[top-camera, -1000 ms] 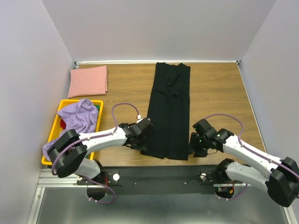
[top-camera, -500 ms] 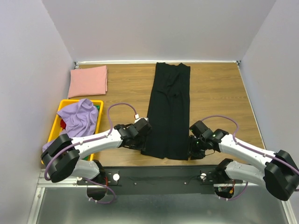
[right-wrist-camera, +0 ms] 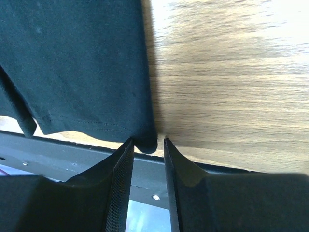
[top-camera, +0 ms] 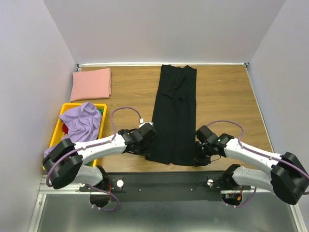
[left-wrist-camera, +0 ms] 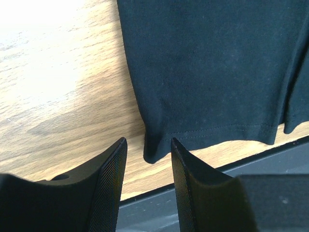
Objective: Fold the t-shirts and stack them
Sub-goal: Fold the tshirt
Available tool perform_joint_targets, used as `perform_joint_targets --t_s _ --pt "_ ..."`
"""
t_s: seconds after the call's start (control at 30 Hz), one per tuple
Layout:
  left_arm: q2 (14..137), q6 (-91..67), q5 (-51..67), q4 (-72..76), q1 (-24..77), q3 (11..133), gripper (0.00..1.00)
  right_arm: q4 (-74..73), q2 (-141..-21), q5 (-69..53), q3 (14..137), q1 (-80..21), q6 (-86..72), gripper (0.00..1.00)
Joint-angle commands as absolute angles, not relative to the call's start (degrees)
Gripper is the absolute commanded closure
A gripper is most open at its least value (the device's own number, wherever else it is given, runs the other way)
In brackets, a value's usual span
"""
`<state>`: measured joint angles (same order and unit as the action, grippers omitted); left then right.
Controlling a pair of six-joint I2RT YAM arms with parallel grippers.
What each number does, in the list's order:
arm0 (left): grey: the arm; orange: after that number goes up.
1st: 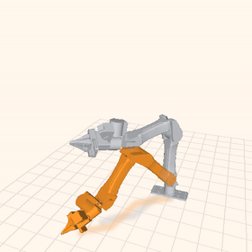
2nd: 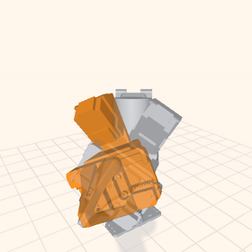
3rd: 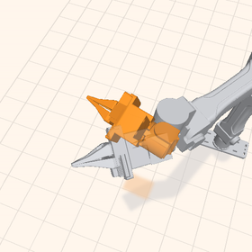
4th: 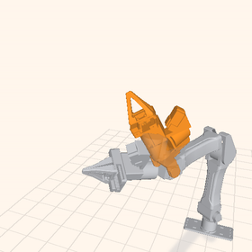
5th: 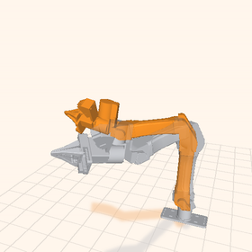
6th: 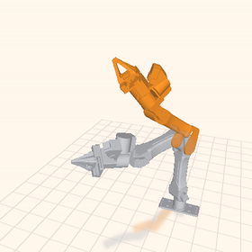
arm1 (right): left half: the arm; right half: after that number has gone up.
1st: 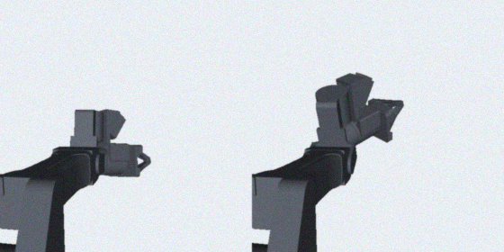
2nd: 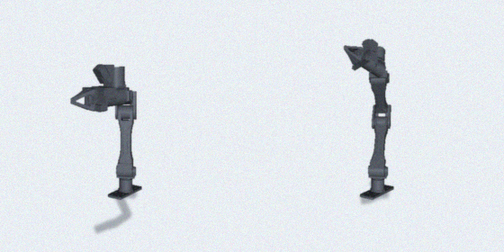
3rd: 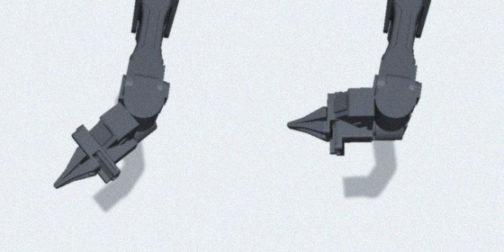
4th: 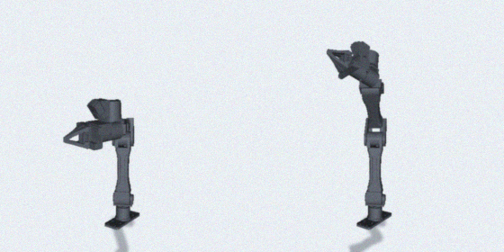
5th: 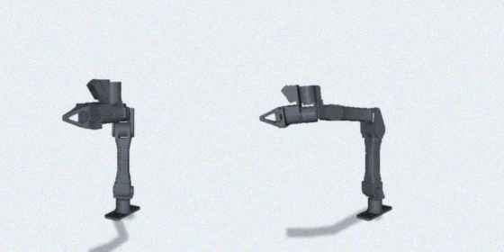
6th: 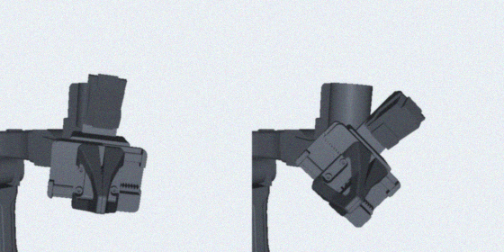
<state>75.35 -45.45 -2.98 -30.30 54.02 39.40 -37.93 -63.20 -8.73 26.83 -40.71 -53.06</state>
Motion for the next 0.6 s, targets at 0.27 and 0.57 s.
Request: perform_joint_targets --t_s 0.27,0.57 --pt "76.90 -44.65 -4.31 -29.36 54.14 39.02 0.51 -37.53 -66.71 -5.18 25.14 -41.84 -53.00 0.64" --pt "79.01 -43.59 -3.96 -29.53 54.14 39.90 0.51 -38.06 -67.41 -4.13 26.01 -41.92 -52.47 0.68"
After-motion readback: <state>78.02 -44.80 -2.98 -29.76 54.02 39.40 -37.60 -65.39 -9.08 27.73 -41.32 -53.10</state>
